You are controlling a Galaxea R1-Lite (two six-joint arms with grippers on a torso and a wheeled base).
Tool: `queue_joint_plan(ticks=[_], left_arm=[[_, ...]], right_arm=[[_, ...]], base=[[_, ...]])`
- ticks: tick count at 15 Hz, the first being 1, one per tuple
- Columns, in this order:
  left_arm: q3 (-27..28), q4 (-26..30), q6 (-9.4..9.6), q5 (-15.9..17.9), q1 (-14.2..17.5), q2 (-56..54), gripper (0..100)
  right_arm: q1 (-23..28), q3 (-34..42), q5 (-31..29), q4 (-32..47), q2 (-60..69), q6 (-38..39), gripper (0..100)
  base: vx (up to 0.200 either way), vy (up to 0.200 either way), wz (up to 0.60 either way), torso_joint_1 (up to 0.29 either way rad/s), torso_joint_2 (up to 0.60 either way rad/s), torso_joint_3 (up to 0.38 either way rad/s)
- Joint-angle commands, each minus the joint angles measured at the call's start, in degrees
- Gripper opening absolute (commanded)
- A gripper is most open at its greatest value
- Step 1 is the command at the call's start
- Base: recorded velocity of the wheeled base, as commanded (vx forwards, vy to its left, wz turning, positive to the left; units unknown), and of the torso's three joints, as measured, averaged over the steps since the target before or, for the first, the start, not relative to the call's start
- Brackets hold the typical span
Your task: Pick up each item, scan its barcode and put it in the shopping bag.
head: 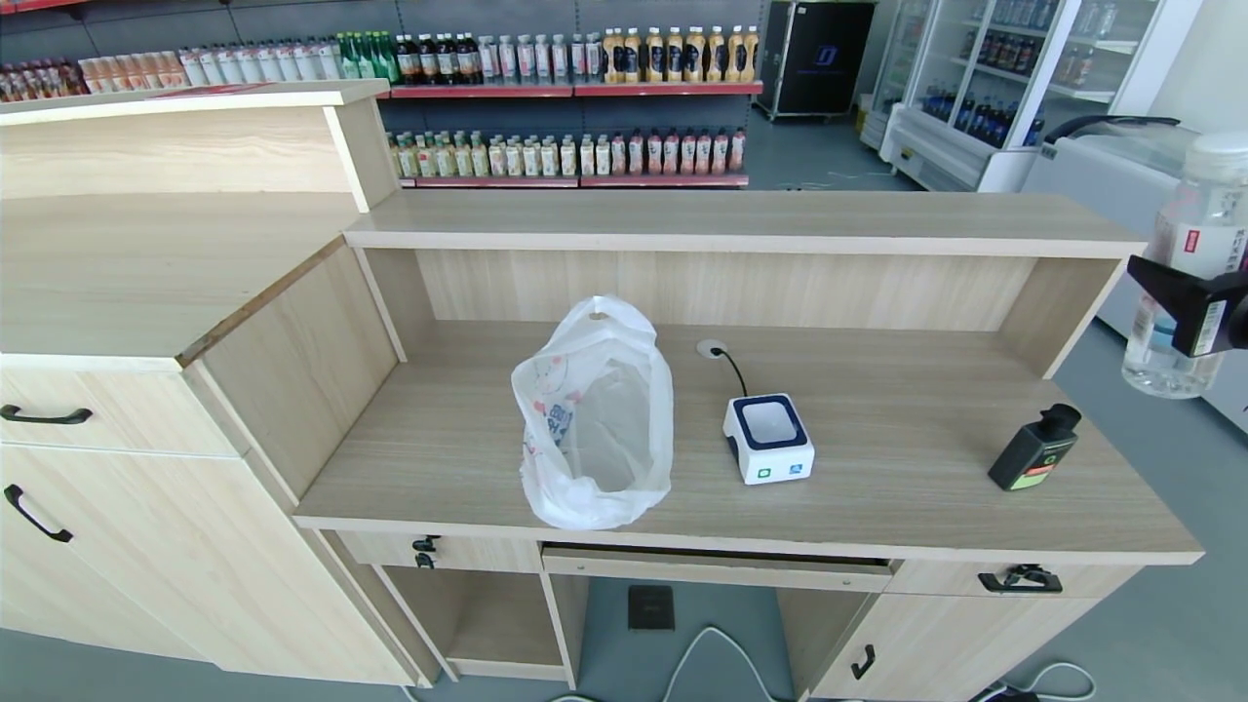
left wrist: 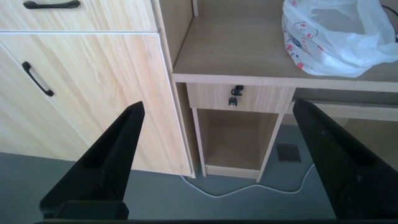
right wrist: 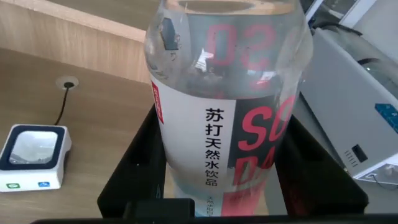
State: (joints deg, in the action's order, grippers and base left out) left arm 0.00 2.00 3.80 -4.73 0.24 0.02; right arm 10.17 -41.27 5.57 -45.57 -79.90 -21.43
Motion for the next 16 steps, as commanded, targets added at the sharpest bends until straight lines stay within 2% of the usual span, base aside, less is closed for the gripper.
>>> queue_joint_plan(ticks=[1,7,10,14,16], left_arm=[[0.0,0.02,-0.11,-0.02,0.02,-0.02,100],[0.0,0.02,-0.02,-0.02,0.02,-0.02,100],[0.0,0.02,-0.02,-0.02,0.02,-0.02,100],[0.0,0.02,-0.02,-0.02,0.02,-0.02,100],[0.0,0.02,-0.02,-0.02,0.02,-0.02,100]], right_arm=[[0.47,0.04,0.05,-0.05,0.18,-0.81,0],[0.29,-0.66,0.58,-2.77,-2.19,-4.15,0],[0.47,-3.73,0.67,-4.62,-8.26,-4.41,0],[0.2,-6.02,4.27,-14.2,-18.72,-7.48,0],[-0.06,-6.2,5.24,-15.16,-21.79,-9.95,0]], base=[[0.0,0.0,0.6,-0.002,0.0,0.007],[0.0,0.0,0.6,-0.135,0.33,0.195],[0.0,0.0,0.0,-0.132,0.34,0.198],[0.0,0.0,0.0,-0.017,0.05,0.03],[0.0,0.0,0.0,0.0,0.0,0.0]])
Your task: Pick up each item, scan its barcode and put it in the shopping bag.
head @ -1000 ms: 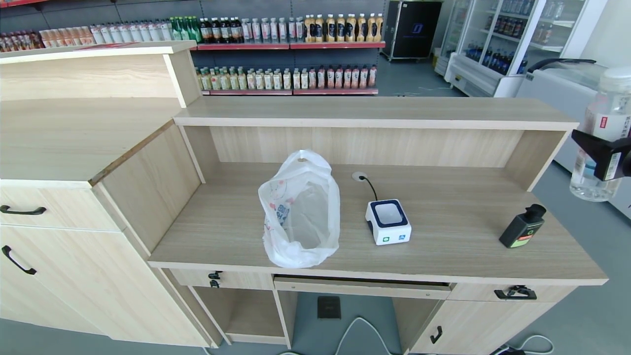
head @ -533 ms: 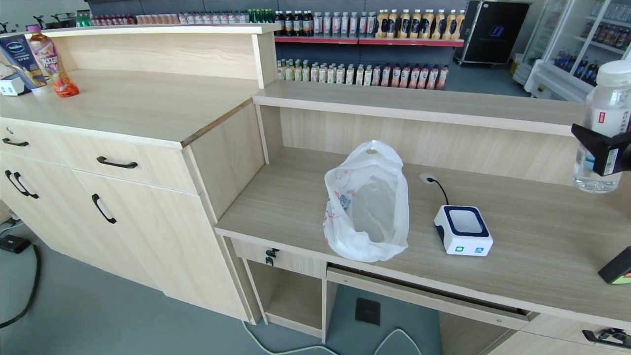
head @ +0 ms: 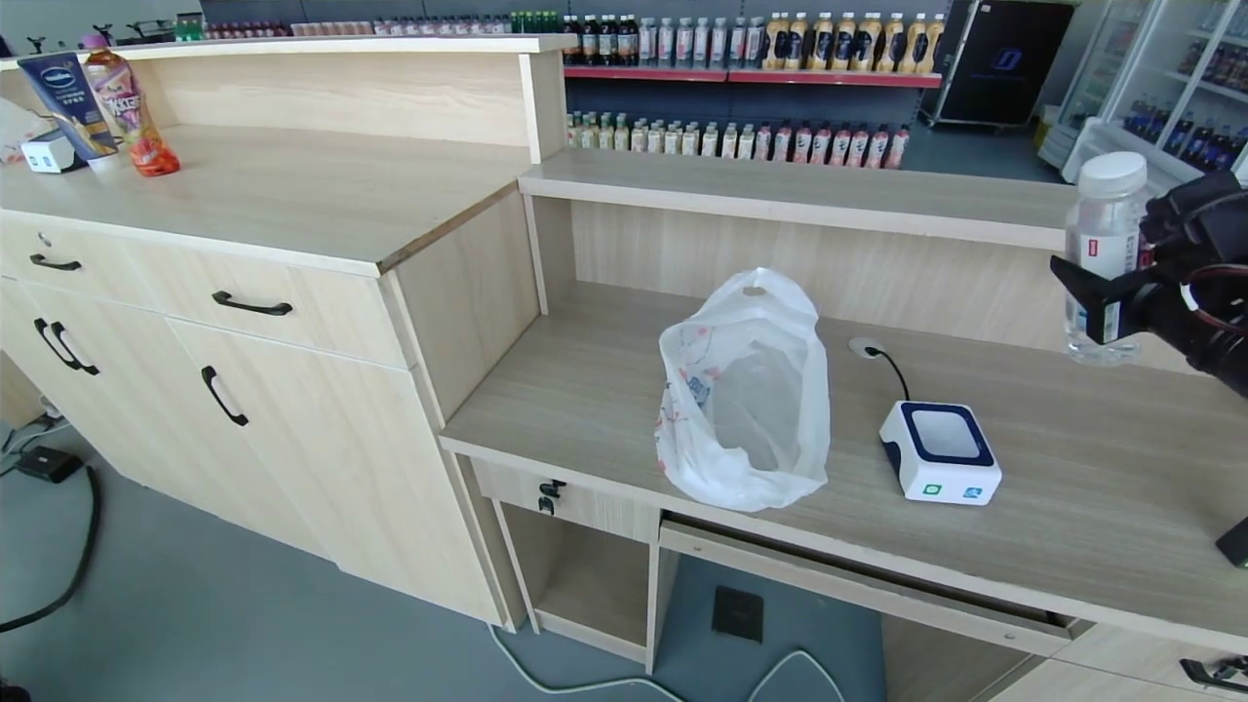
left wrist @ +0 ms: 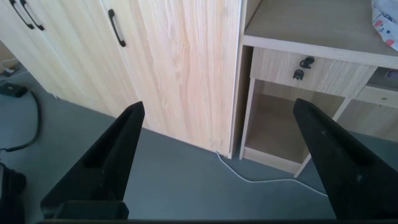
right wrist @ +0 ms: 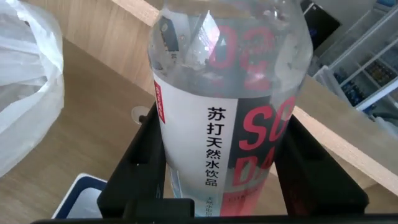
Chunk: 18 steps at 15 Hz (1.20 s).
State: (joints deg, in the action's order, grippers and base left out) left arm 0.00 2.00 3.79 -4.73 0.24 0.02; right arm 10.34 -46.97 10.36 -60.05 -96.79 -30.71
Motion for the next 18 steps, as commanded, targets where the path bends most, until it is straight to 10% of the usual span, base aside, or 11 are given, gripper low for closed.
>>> queue_joint_plan(ticks=[1,18], left_arm=[[0.0,0.02,-0.01,-0.02,0.02,-0.02,100],[0.0,0.02,-0.01,-0.02,0.02,-0.02,100]], right_arm=[[-1.11,-0.75,0.71,-1.3,-6.13,-1.99,0],[-4.27,-1.02,10.73,-12.63,-18.26,-14.73,0]], base=[[0.0,0.0,0.0,0.0,0.0,0.0],[0.0,0.0,0.0,0.0,0.0,0.0]])
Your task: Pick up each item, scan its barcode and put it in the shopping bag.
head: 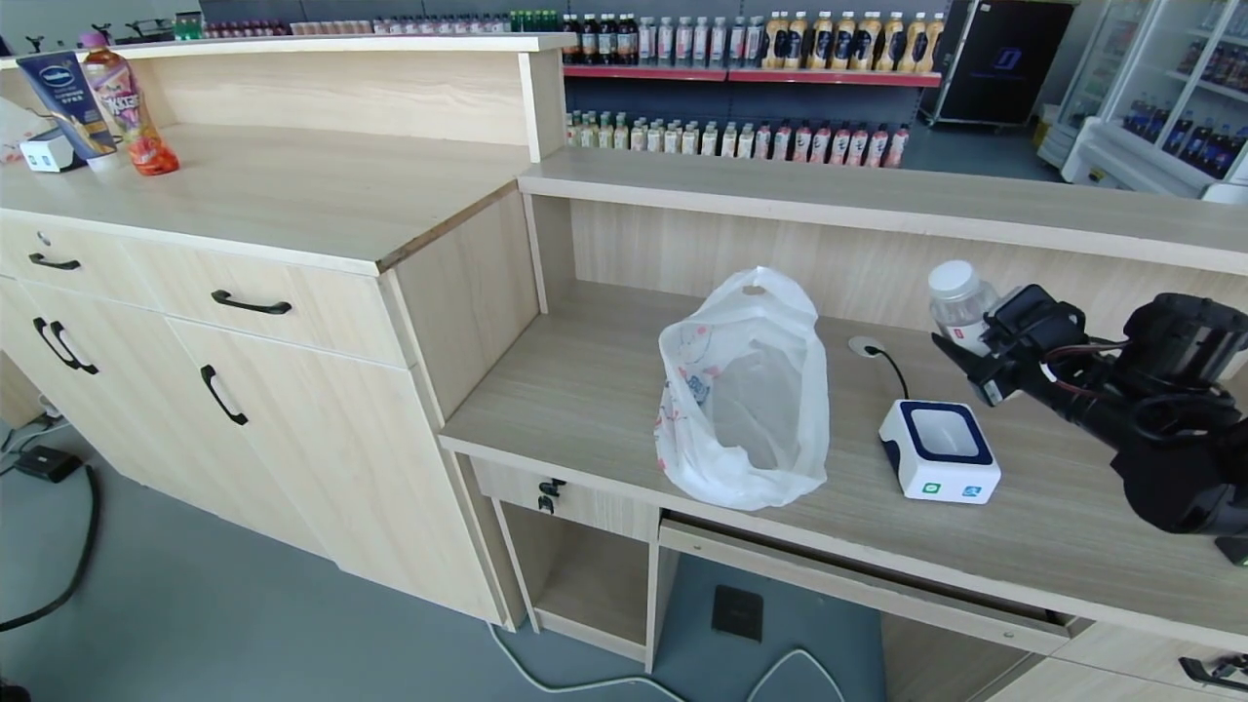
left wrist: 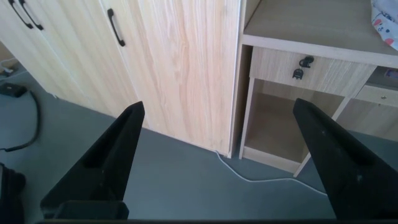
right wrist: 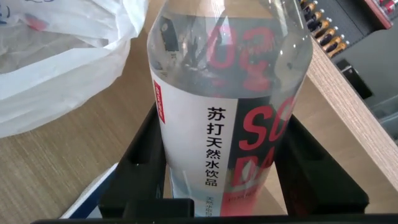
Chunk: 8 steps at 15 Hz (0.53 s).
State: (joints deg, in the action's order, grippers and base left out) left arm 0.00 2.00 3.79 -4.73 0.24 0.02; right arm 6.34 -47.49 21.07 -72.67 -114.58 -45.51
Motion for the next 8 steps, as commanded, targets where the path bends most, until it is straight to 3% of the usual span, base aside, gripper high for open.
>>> queue_joint_plan(ticks=[1,8], left_arm=[[0.0,0.02,-0.01,-0.02,0.02,-0.02,100],[0.0,0.02,-0.01,-0.02,0.02,-0.02,100]], right_arm=[[-0.45,-1.37,0.91,-0.11,-0.73,0.07,0],[-0.89,-2.08,5.83,-0.81,-2.4,0.07,0]], base=[[0.0,0.0,0.0,0.0,0.0,0.0],[0.0,0.0,0.0,0.0,0.0,0.0]])
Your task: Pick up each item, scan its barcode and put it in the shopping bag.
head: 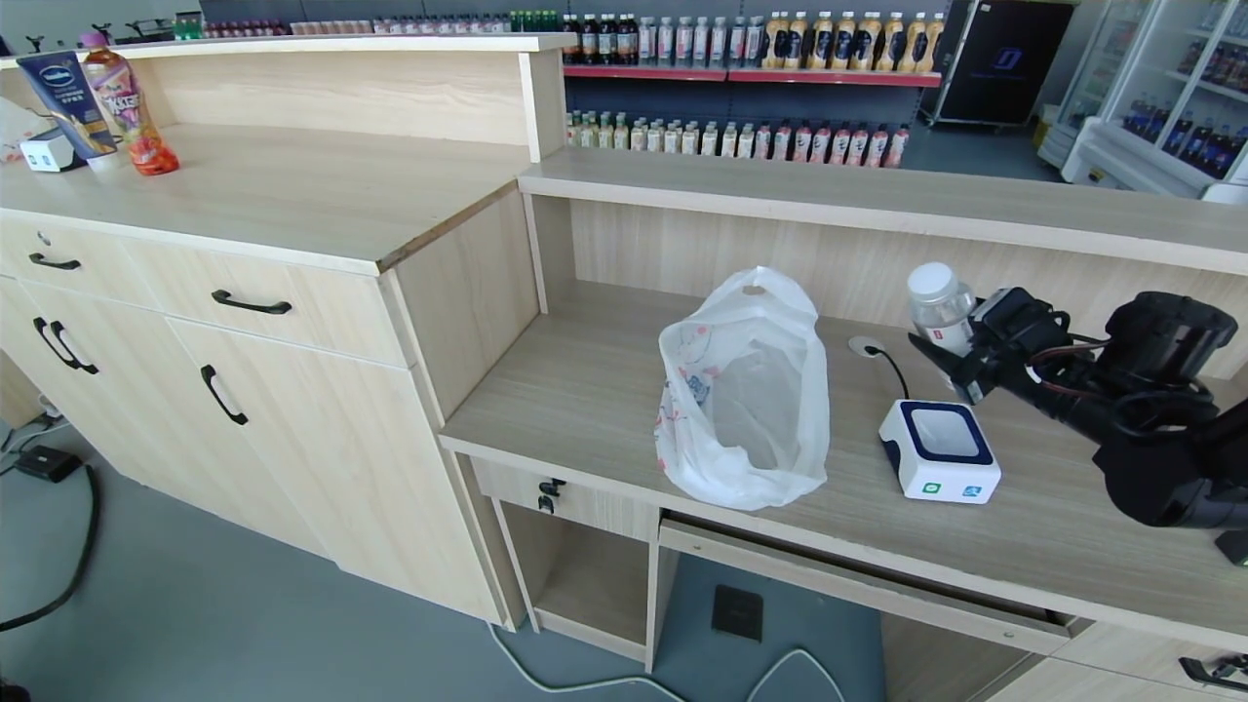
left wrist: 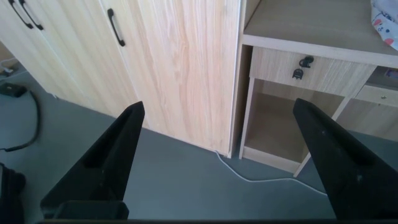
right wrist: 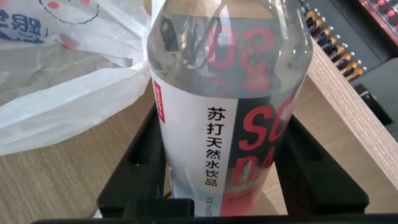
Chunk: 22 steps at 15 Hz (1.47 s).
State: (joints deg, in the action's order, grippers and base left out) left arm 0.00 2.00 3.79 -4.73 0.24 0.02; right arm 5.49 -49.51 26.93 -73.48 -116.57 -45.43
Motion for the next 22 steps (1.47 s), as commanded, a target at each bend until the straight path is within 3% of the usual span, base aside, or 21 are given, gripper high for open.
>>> queue_joint_plan(ticks=[1,22], left_arm=[[0.0,0.02,-0.01,-0.02,0.02,-0.02,100],[0.0,0.02,-0.01,-0.02,0.02,-0.02,100]], right_arm=[[-0.04,-0.42,0.58,-0.69,-1.38,-0.01,0],[0.49,-2.26,2.51,-3.16,-6.74,-0.53,0]], base=[[0.0,0.0,0.0,0.0,0.0,0.0],[0.0,0.0,0.0,0.0,0.0,0.0]])
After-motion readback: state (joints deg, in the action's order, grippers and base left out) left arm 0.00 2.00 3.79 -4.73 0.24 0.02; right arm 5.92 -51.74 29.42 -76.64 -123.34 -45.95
